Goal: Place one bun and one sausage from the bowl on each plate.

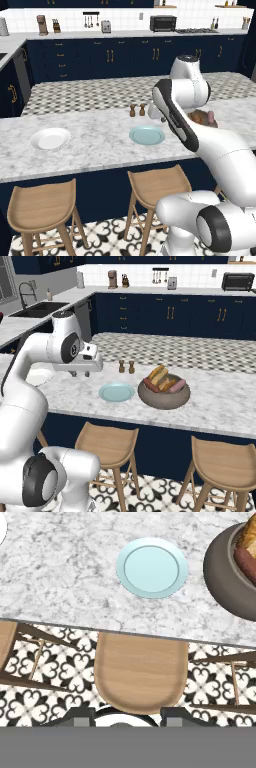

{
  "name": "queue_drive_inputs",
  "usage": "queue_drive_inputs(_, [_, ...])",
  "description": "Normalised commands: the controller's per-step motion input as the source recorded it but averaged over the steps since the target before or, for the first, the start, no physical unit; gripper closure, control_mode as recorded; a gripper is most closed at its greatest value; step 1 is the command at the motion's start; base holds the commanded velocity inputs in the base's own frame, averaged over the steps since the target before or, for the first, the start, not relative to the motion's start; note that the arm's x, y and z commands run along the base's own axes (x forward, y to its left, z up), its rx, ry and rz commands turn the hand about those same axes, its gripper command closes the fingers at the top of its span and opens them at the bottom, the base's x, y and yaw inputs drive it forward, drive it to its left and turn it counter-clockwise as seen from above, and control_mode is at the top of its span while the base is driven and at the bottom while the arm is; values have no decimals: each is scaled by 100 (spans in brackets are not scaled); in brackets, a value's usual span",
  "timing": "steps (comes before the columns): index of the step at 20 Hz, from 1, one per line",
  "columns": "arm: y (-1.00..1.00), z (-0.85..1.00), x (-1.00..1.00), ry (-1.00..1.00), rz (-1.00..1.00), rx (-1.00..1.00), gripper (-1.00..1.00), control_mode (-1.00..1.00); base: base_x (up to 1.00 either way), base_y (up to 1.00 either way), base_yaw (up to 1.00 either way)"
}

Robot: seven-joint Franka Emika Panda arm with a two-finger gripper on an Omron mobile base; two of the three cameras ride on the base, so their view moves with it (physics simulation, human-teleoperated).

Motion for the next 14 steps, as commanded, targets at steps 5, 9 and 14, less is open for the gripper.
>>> queue_drive_inputs(5, [-34, 0, 47, 3, -1, 10, -100, -100, 0, 0, 0])
queue_drive_inputs(9, [-95, 4, 100, 20, -7, 27, -100, -100, 0, 0, 0])
queue_drive_inputs(14, [-64, -6, 78, 6, -11, 15, -100, -100, 0, 0, 0])
